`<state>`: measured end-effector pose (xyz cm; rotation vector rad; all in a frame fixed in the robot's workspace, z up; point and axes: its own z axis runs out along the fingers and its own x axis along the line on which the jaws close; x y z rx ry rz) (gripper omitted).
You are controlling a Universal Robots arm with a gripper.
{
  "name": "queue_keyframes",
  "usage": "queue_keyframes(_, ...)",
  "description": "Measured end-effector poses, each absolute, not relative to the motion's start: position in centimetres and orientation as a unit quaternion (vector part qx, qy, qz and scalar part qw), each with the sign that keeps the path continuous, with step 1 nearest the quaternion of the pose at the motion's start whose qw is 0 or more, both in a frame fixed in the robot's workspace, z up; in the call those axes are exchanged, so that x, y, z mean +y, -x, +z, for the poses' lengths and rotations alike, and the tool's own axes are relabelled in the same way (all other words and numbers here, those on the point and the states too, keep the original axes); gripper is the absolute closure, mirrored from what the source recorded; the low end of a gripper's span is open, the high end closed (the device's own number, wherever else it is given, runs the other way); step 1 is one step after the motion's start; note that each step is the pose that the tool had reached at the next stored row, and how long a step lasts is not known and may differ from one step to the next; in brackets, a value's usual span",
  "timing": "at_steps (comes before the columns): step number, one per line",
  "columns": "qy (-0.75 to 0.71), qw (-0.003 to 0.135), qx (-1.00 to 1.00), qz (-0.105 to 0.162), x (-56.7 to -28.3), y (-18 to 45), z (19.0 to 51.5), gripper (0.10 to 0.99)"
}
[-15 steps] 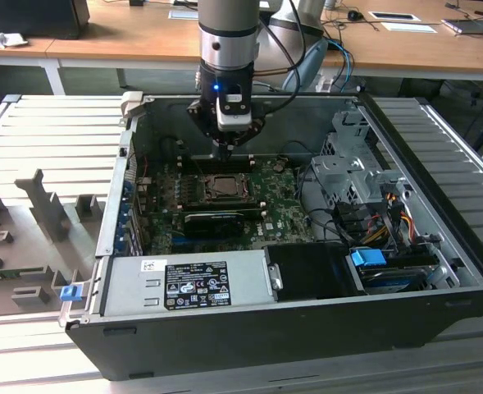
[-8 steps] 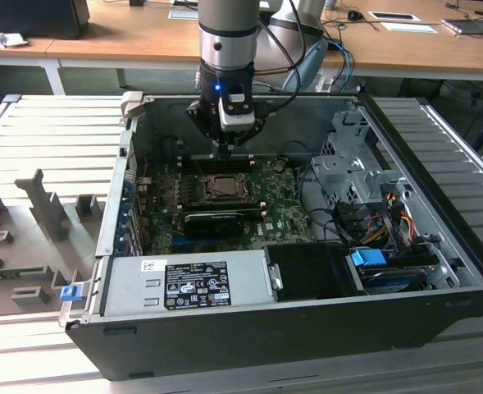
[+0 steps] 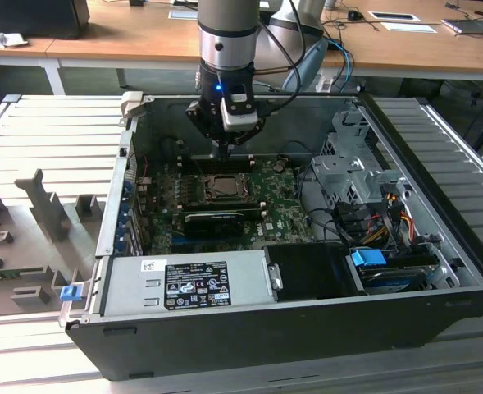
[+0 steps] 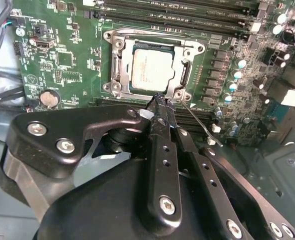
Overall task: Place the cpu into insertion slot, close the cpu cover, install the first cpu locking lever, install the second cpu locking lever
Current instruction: 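Install the first cpu locking lever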
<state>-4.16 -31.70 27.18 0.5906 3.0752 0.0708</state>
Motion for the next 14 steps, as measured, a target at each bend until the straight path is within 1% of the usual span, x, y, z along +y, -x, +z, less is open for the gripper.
queue_keyframes(14,-0.137,0.004,0.990,0.023,-31.70,4.16,27.18,0.980)
